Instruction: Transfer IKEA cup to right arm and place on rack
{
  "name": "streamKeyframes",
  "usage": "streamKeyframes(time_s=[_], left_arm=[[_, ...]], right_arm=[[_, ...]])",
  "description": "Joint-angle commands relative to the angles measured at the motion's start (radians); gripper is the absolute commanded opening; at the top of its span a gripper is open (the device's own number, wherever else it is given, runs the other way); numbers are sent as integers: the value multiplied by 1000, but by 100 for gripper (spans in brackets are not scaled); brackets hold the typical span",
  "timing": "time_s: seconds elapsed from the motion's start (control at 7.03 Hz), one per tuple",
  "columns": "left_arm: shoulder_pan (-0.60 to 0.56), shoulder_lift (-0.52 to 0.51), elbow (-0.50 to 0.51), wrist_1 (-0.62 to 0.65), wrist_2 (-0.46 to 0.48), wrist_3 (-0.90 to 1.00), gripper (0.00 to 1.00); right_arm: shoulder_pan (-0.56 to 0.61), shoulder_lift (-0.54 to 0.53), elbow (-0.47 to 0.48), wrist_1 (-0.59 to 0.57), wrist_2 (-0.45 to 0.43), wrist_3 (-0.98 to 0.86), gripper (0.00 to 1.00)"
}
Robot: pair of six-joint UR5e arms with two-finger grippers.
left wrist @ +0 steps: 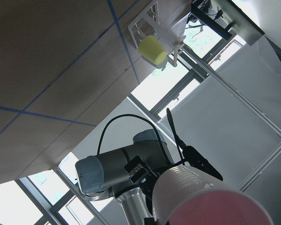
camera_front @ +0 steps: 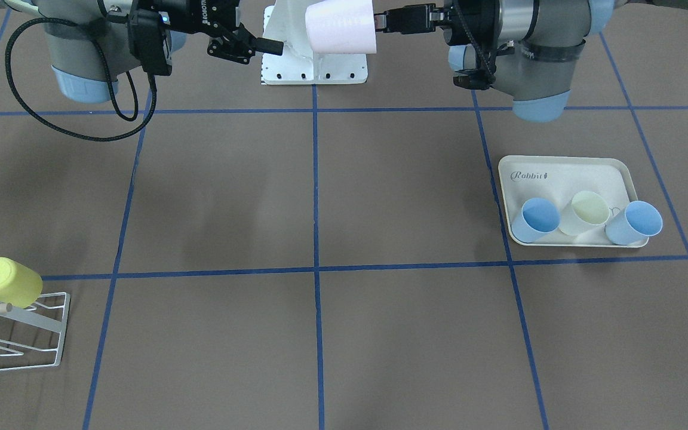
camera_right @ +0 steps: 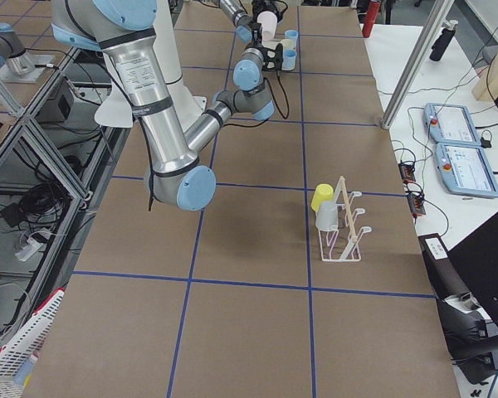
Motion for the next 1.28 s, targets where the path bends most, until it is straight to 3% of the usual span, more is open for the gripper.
streamKeyframes(time_s=[0.0, 0.43, 1.14], left_arm=[[34, -2, -20, -15, 71, -14, 0], [46, 0, -17, -16, 76, -16, 0], [83, -3, -16, -16, 96, -16, 0]], right_arm=[[-51, 1, 0, 49, -70, 0, 96], [-68, 3, -2, 128, -124, 69, 95], [-79, 32, -44, 145, -139, 69, 95]])
